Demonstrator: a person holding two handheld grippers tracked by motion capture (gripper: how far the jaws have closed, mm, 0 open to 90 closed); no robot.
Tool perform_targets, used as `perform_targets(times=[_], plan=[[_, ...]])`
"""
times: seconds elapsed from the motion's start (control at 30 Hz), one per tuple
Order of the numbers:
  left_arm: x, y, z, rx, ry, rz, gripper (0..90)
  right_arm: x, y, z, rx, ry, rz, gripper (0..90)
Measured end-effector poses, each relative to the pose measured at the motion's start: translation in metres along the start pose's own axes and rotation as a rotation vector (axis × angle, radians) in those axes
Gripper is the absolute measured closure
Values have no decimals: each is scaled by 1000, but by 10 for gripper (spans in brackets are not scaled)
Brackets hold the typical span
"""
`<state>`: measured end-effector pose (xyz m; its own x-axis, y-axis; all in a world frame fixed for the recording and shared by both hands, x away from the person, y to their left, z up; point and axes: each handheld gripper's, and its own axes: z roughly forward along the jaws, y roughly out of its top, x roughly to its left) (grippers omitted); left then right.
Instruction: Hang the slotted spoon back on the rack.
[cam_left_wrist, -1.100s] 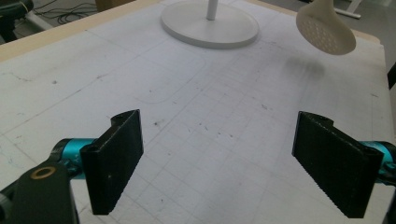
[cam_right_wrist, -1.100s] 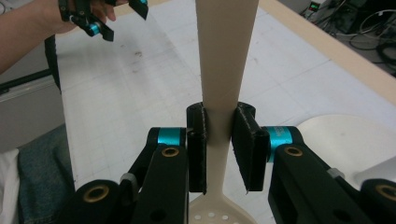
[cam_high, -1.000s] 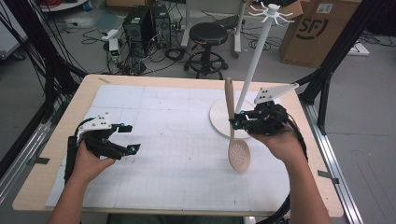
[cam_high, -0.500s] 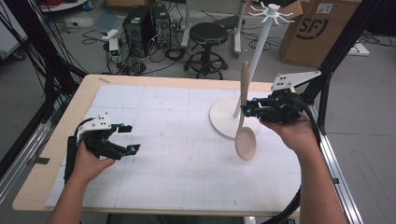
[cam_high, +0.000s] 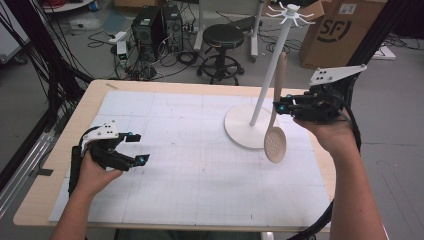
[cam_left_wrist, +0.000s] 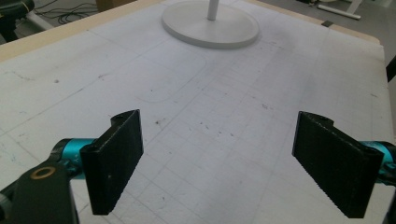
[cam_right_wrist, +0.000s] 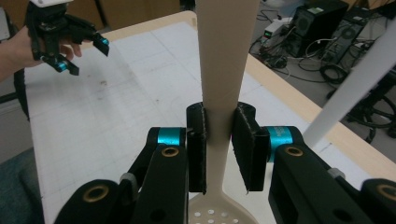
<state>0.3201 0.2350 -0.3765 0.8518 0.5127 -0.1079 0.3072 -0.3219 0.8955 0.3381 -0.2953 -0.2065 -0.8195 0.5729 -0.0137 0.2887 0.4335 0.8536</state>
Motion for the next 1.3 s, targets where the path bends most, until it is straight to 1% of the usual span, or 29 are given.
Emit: perform_targets(times=[0.1,0.13,0.2,0.27,0.3,0.37,0.47,0.53,0.63,0.67,0.77,0.9,0.97,1.03,1.2,1.3], plan=[[0,0,1,4,1,0,168,-6,2,-4,8,-20,16,759],[0,-1,1,5,1,0,168,-9,3,-5,5,-30,9,759],[0,-1,1,4,0,1,168,-13,5,-7,8,-38,20,759],[0,-1,1,4,0,-1,168,-15,6,-9,5,-45,21,759],[1,-1,1,4,0,-5,168,-19,8,-11,0,-56,27,759],[1,-2,1,3,0,-10,168,-22,10,-13,-1,-62,30,759],[1,-2,0,4,-2,-9,168,-27,12,-12,6,-79,35,759],[2,-2,0,0,0,-7,168,-31,13,-12,18,-90,51,759],[2,-2,0,-3,-2,-15,168,-37,15,-13,8,-105,53,759],[3,-3,0,-2,-5,-16,168,-39,16,-14,5,-113,47,759],[4,-3,1,1,-4,-15,168,-42,20,-17,11,-129,51,759],[4,-3,0,-3,-2,-19,167,-48,23,-20,14,-146,75,759],[3,-3,-1,-10,-10,-20,167,-51,23,-21,17,-157,67,759],[3,-3,-1,-12,-10,-20,166,-53,24,-22,21,-163,77,759],[3,-4,0,-7,-11,-25,166,-53,28,-19,35,-171,70,759],[3,-4,0,-11,-12,-26,166,-53,29,-16,30,-161,67,759]])
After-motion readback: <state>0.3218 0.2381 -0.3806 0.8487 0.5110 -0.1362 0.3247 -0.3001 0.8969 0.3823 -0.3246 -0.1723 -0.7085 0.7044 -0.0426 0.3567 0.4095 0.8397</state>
